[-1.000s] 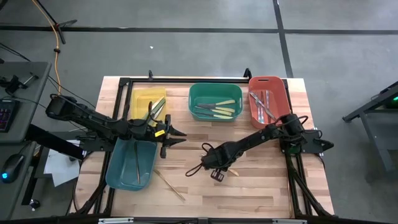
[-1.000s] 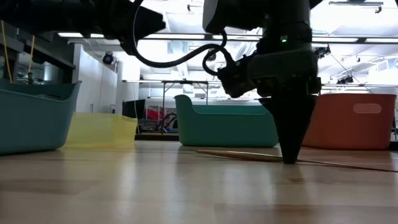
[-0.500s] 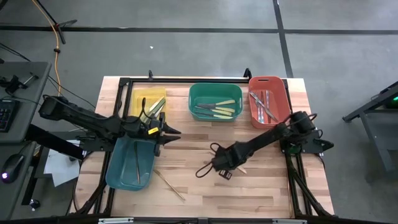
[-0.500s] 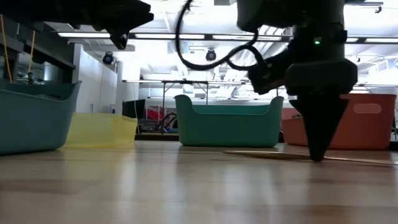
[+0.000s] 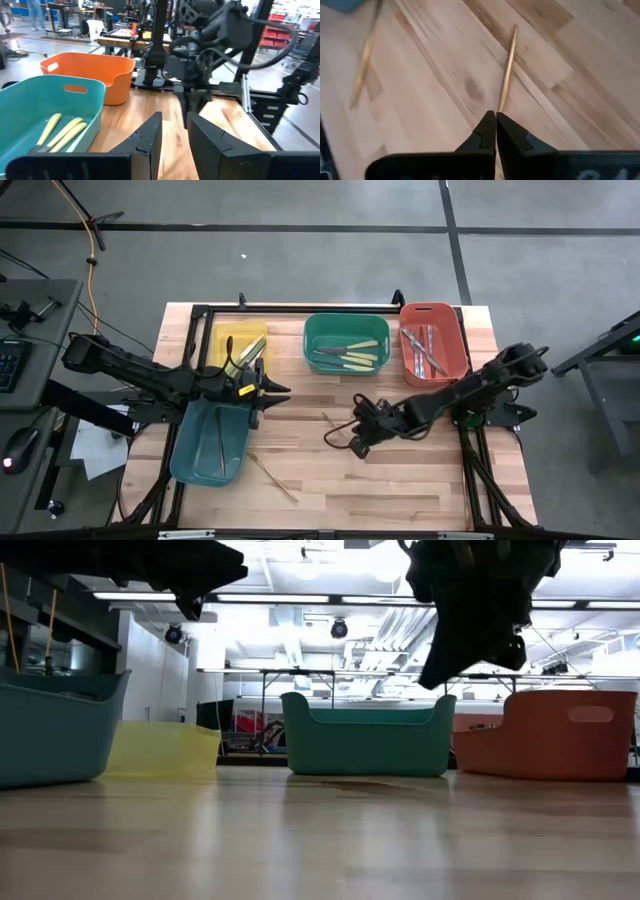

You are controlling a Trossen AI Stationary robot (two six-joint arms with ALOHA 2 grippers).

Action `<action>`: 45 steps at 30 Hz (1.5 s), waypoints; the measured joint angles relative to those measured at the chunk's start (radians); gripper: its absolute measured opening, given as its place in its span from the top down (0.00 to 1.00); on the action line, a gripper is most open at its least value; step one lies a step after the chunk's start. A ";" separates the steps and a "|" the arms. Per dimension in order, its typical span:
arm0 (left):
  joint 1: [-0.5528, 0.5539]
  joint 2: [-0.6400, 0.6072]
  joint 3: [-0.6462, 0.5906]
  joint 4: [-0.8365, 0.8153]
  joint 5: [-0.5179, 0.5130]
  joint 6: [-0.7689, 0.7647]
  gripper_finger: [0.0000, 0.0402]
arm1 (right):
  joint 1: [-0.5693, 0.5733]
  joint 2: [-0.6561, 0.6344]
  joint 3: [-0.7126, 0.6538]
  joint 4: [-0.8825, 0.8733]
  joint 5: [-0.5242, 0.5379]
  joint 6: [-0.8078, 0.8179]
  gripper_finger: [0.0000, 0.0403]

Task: Sort silverware by color (type)
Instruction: Put the gold knife into the blue bin

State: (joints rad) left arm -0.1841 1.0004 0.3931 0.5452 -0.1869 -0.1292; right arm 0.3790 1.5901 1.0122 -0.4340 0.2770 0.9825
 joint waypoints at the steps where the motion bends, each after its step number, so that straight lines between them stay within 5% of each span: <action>1: 0.000 0.000 0.000 0.000 -0.005 0.000 0.79 | 0.000 -0.009 -0.004 0.016 0.008 -0.005 0.99; 22: 0.000 0.019 0.000 0.003 0.015 -0.016 0.79 | 0.000 0.008 -0.014 0.131 -0.001 -0.024 1.00; 30: 0.016 0.320 0.097 0.033 0.045 0.009 0.98 | 0.000 0.008 0.002 0.173 -0.060 -0.153 1.00; 38: 0.039 0.601 0.327 -0.267 0.073 0.042 1.00 | 0.021 0.008 0.081 -0.133 0.003 -0.150 1.00; 45: 0.058 0.750 0.346 -0.203 0.069 0.048 1.00 | 0.077 0.008 0.044 -0.218 0.012 -0.049 1.00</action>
State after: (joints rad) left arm -0.1260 1.7500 0.7395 0.3421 -0.1174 -0.0814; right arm 0.4565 1.5977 1.0558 -0.6521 0.2892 0.9334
